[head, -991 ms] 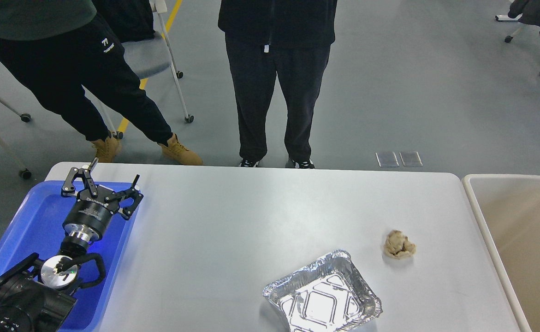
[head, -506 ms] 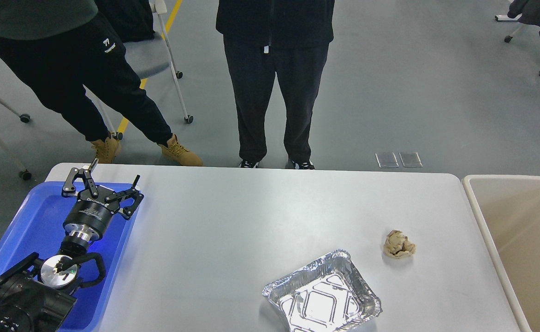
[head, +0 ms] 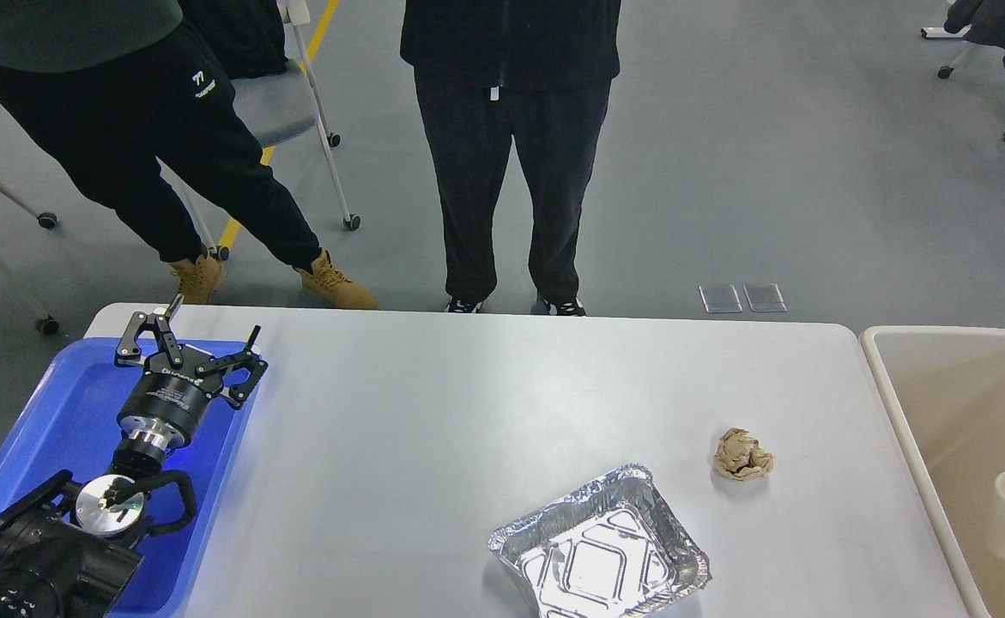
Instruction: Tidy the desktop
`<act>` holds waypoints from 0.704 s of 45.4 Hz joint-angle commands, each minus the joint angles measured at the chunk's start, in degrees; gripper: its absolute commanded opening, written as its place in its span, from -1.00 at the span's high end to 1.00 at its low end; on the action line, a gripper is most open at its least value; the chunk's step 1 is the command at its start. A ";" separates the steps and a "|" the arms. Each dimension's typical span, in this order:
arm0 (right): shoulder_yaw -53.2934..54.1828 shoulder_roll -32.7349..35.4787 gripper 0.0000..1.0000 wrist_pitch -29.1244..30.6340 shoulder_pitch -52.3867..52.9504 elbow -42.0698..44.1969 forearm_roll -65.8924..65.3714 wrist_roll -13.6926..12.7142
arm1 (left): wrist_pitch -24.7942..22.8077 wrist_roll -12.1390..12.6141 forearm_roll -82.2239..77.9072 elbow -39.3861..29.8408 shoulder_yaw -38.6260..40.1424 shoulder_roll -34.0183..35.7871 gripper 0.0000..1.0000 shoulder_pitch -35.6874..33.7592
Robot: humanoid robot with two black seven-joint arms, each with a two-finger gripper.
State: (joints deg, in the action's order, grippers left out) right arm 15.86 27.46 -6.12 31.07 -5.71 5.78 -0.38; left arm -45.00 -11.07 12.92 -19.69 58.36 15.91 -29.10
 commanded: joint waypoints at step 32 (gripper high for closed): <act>0.32 21.82 -1.00 24.05 14.80 -22.56 -0.77 -0.24 | 0.00 0.00 0.00 0.00 0.00 0.00 -1.00 -0.08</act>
State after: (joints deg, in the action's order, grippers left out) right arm 15.78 38.25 13.07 41.84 -11.69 5.27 -0.59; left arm -45.00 -11.07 12.92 -19.69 58.36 15.91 -29.14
